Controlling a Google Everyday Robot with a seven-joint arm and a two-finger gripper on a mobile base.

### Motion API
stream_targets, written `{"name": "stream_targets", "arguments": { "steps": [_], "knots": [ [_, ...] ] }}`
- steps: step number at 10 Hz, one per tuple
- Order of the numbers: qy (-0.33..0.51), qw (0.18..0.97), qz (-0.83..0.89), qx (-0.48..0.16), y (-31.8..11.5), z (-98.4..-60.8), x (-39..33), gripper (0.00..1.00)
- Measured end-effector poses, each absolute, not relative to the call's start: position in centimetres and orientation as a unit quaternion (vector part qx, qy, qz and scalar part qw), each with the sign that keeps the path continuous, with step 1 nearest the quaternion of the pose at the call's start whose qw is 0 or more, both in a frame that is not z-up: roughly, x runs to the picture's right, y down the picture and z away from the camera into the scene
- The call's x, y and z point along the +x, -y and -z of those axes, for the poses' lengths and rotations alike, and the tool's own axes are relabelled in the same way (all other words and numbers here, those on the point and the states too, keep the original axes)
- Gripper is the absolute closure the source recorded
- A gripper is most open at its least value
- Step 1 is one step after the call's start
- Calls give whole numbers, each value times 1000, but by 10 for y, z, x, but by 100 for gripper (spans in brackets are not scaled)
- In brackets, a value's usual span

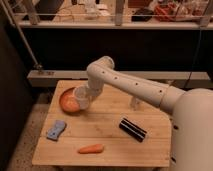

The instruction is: Place the ceramic cup in the ceramic bowl

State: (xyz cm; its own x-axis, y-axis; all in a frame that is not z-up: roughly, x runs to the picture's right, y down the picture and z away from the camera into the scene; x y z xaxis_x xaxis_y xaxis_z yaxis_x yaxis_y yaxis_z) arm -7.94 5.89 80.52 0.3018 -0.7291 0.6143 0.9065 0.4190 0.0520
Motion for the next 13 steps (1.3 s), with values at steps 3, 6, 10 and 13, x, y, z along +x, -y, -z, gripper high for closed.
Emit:
{"name": "stream_targets", "arguments": {
  "steps": [3,6,10,13],
  "knots": [
    [288,788,522,-155,-61,-814,-87,100],
    [289,784,528,-155,-63,-820,-94,100],
    [290,779,533,-155,-66,-826,-102,100],
    [290,777,536,-156,-67,-830,-102,100]
  ]
}}
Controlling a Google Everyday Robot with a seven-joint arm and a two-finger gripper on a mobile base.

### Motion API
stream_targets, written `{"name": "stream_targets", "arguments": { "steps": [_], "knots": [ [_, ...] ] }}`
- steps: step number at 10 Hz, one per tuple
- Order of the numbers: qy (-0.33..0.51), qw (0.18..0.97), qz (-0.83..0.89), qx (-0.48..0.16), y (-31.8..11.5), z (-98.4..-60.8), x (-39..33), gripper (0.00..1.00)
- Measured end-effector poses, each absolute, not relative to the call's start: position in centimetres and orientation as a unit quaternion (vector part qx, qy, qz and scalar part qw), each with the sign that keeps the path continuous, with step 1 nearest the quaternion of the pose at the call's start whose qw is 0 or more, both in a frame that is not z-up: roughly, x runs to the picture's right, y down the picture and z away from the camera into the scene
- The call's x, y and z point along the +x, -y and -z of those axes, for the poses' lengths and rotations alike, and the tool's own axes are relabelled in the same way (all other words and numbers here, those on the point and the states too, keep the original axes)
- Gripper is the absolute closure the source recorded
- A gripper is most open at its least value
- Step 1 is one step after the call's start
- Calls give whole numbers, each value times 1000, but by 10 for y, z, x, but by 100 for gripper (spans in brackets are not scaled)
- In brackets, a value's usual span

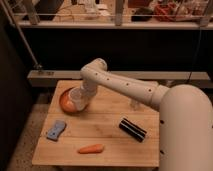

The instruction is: Place the ceramic cup in the ceramic bowl

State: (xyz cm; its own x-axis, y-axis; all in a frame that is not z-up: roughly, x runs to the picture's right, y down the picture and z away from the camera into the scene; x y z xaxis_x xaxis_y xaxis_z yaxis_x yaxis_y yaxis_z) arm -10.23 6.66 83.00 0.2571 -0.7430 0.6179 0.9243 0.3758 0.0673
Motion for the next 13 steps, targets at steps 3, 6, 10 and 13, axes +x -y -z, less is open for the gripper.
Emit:
{"name": "stream_targets", "arguments": {
  "steps": [3,6,10,13],
  "knots": [
    [290,773,542,-157,-68,-832,-108,100],
    [290,771,545,-159,-69,-834,-109,100],
    [289,767,550,-161,-71,-836,-113,100],
    [287,765,554,-162,-72,-836,-114,100]
  ]
}}
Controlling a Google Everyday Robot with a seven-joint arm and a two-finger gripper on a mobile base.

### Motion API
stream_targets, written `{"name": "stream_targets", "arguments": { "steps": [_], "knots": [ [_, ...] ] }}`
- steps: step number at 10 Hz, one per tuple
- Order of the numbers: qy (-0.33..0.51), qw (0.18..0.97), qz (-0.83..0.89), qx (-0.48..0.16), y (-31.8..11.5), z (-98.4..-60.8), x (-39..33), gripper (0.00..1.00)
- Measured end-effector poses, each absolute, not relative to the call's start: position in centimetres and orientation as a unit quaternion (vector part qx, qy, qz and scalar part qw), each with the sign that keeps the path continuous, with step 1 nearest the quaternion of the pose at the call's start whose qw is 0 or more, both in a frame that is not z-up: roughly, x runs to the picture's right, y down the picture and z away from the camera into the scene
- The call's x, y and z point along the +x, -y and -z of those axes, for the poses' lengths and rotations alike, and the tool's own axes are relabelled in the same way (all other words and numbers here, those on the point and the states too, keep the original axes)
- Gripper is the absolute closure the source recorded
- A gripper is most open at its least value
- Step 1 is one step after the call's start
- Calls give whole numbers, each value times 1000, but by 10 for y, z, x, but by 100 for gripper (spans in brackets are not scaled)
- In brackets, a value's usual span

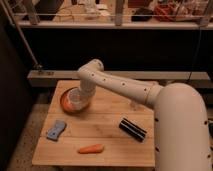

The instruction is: Place the ceramic cup in the ceramic bowl

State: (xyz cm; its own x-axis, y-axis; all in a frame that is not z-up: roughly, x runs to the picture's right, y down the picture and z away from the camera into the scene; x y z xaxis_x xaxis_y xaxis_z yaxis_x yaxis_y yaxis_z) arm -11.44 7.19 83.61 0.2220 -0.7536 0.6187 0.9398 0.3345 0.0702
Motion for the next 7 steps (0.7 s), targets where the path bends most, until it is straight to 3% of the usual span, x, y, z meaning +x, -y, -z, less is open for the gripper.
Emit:
{"name": "stream_targets", "arguments": {
  "steps": [7],
  "knots": [
    [282,760,562,-166,-71,-836,-117,100]
  ]
}}
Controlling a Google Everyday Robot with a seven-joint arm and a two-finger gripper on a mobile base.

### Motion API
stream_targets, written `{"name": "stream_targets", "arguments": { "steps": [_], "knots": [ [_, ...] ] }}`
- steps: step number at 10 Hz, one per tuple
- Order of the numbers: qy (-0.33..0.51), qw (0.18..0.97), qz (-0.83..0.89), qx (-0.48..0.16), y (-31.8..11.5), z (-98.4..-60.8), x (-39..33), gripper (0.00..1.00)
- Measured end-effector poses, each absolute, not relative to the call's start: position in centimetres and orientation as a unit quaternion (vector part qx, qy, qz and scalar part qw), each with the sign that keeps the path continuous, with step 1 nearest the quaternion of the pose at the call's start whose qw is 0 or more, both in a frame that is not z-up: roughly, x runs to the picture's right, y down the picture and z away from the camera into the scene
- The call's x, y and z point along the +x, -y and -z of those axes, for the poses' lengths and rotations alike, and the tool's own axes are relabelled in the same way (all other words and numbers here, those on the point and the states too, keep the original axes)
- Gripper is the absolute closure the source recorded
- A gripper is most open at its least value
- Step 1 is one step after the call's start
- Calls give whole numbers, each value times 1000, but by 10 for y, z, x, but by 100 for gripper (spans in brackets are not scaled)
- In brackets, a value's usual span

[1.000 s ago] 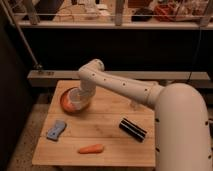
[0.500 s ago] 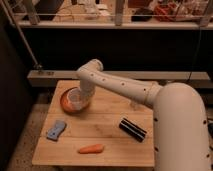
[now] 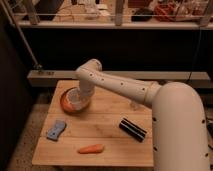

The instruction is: Place the ceramic cup in the ceramic bowl

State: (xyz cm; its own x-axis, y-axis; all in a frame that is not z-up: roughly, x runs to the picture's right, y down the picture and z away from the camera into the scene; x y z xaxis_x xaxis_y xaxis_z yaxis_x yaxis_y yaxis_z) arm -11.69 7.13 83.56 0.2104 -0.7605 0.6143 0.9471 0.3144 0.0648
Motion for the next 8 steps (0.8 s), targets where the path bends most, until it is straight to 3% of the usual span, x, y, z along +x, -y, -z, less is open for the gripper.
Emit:
{"name": "stream_targets", "arguments": {
  "steps": [8],
  "knots": [
    [274,755,570,-171,-68,-833,-119,100]
  ]
}}
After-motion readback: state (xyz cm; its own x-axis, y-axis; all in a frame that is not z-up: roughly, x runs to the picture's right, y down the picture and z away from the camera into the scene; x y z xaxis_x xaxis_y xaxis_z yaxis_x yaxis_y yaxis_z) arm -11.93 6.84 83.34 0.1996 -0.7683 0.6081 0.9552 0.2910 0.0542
